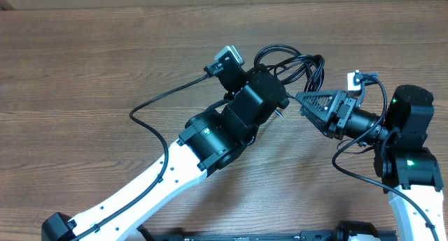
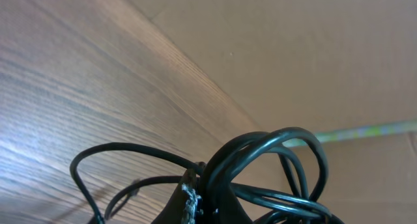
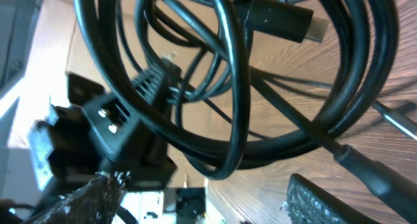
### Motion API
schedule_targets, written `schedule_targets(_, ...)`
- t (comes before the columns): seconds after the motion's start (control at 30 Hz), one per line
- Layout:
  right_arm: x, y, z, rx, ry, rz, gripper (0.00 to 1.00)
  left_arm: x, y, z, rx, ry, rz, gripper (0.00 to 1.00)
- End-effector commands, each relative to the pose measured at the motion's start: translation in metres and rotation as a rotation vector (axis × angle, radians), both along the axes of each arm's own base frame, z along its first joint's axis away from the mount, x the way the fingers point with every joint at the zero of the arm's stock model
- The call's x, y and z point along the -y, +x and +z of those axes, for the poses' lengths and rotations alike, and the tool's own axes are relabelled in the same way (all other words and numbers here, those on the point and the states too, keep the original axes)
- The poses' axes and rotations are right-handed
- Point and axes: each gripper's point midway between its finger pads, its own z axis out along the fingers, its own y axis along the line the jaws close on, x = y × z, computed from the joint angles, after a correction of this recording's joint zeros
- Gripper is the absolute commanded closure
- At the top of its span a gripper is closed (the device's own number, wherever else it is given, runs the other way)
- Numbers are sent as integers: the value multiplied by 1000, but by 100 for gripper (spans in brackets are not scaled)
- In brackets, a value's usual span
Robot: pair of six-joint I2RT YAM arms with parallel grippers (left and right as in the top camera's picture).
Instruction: Untangle cables
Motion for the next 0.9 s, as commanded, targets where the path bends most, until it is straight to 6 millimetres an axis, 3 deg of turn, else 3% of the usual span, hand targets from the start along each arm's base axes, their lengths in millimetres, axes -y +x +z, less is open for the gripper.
schedule_targets(0.0, 6, 7, 8, -36, 34, -69, 24, 4, 6, -6, -31, -79, 61, 96)
schedule_targets(0.2, 9, 11, 9, -61, 53, -101, 26, 13, 5, -17, -53, -75, 51, 96)
schedule_targets(0.53, 17, 21, 5, -93, 47, -182, 46, 24, -3, -18, -68, -117, 44, 96)
schedule_targets(0.87, 27, 29, -2, -103, 16, -261, 46, 35, -12, -16, -65, -124, 14, 96)
